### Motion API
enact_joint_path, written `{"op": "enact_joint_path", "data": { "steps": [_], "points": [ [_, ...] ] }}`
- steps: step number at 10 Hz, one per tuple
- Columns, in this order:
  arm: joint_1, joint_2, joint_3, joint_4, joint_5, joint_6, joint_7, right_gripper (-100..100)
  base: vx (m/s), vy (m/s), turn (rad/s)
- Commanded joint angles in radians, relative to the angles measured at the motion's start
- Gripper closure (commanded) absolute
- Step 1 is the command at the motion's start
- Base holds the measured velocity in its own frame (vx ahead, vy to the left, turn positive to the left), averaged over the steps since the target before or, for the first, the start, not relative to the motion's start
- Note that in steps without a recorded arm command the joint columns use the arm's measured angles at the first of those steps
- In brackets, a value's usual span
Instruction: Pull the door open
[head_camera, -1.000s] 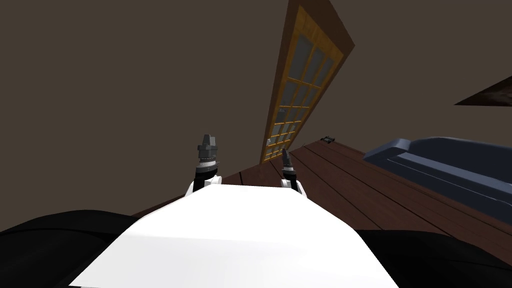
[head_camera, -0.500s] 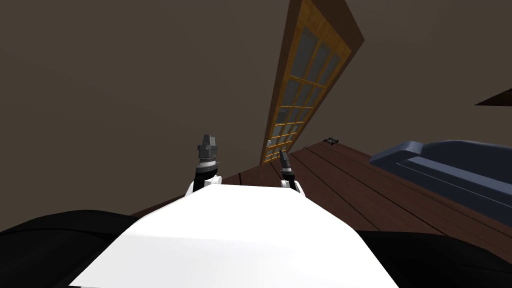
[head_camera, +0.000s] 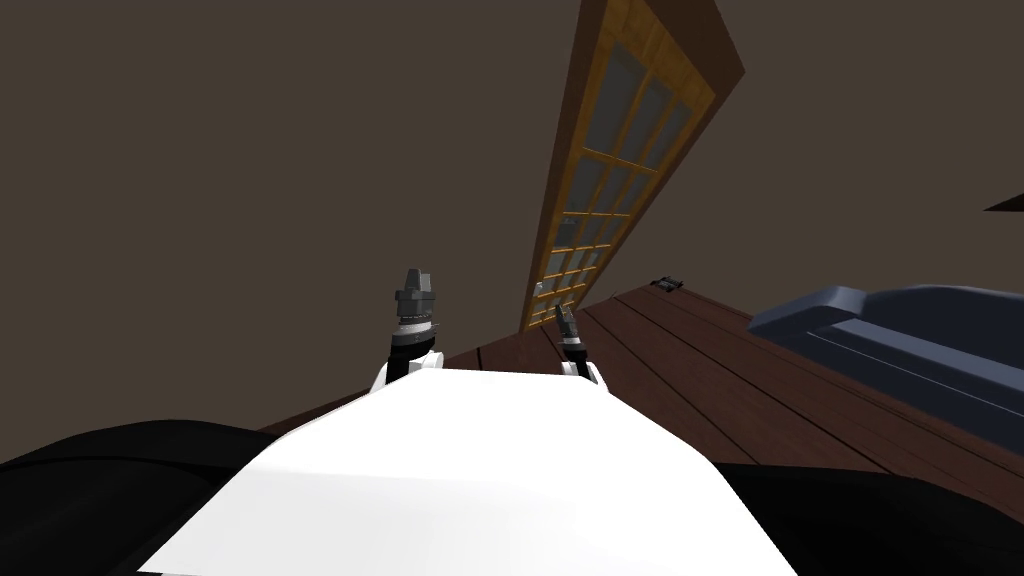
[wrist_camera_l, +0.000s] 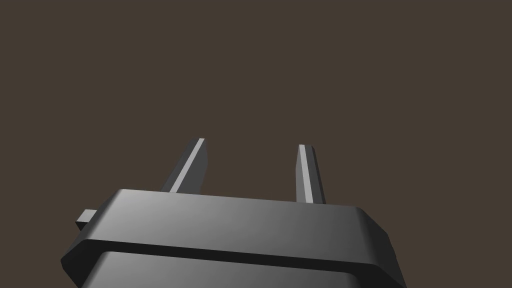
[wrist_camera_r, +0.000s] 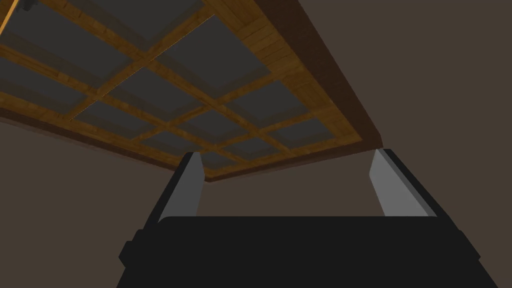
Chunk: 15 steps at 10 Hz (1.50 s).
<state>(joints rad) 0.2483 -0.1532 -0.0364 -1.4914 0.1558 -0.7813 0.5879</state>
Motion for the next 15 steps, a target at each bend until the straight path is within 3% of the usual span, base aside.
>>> {"op": "enact_joint_path", "data": {
  "steps": [1,4,6,8,15],
  "points": [
    [-0.015,-0.005,-0.003,0.050,0.012,-0.018,0.021,-100,0.050,-0.031,0.028],
    [-0.038,-0.014,-0.006,0.124,0.033,-0.039,0.057,-100,0.080,-0.044,0.049],
    [-0.062,-0.022,-0.010,0.197,0.055,-0.060,0.093,-100,0.058,-0.026,0.044],
    [-0.073,-0.026,-0.011,0.233,0.065,-0.070,0.111,-100,0.078,-0.048,0.038],
    [-0.151,-0.053,-0.023,0.464,0.135,-0.140,0.227,-100,0.085,-0.048,0.048]
  ]
}}
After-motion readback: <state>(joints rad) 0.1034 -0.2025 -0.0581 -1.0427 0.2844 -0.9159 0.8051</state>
